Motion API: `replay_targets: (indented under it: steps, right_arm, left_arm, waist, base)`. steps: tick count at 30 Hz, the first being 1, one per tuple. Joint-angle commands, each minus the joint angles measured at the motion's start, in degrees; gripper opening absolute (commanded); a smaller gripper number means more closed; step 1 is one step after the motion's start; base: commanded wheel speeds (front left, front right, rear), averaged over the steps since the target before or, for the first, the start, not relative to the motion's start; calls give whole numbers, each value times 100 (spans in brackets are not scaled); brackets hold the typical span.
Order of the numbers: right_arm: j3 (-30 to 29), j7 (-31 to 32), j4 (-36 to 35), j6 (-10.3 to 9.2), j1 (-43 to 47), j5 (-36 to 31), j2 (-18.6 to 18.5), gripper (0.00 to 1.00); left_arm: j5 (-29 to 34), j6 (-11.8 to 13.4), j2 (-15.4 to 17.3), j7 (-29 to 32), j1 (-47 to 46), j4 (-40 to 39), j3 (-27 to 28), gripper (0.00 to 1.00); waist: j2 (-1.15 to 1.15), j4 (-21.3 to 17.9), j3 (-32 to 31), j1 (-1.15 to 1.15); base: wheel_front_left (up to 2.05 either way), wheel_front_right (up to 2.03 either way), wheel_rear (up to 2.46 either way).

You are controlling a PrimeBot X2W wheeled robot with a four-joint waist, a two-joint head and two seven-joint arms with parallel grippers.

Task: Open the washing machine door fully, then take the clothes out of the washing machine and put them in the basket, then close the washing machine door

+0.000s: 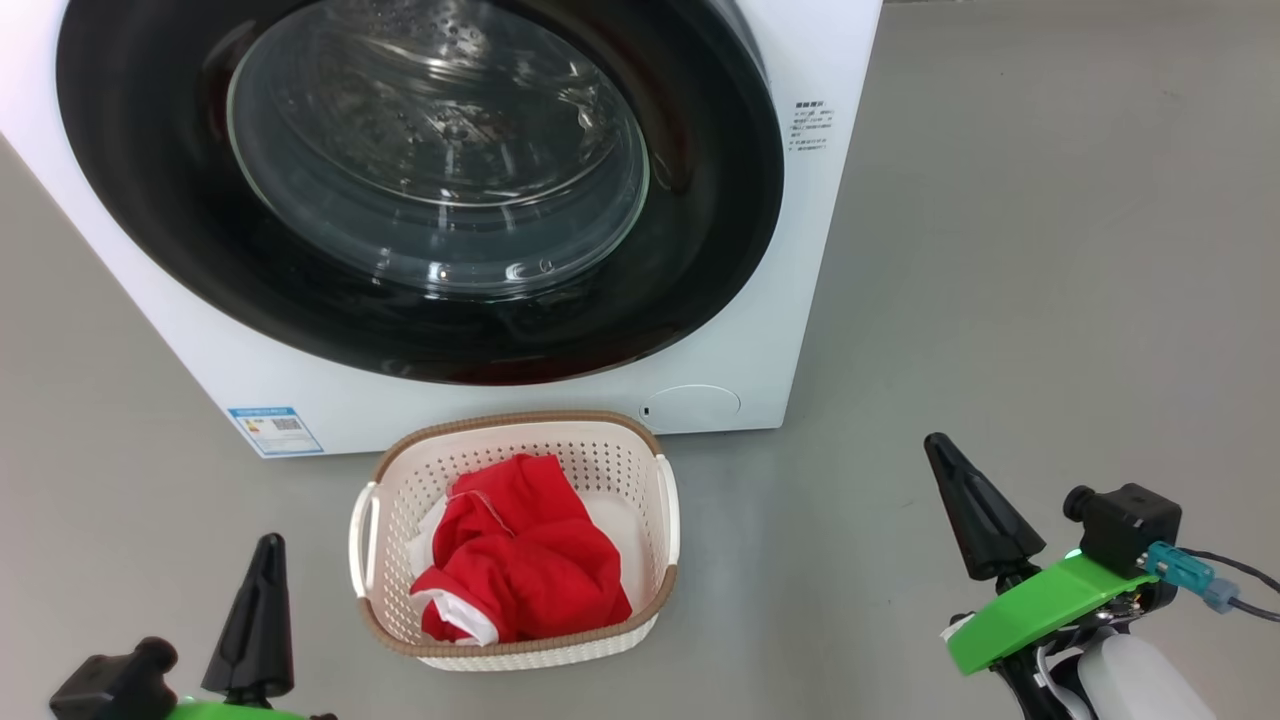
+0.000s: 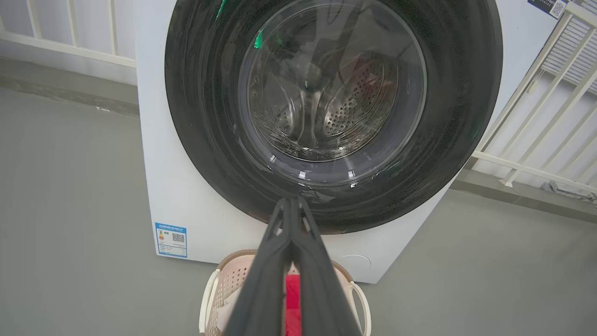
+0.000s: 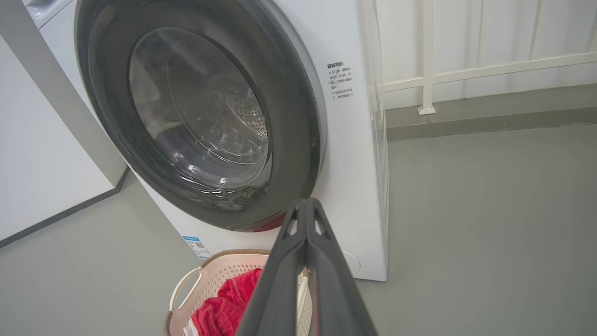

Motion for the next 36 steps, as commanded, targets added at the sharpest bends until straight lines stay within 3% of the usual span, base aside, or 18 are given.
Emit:
replay_targets:
  steps: [1,36]
  right_arm:
    - [-69,24,-161,-1,-171,177,-31,0]
    - [-529,557,-206,-5,58,1987,201,0]
  left_arm:
    - [-156,-10,81,26,-109,-110,61,0]
    - [-1941,-83,-40,513,-262,157,337,0]
  waist:
    - [0,0,-14,7]
    - [0,2,-119,0]
  base:
    - [0,0,0]
    - [0,0,0]
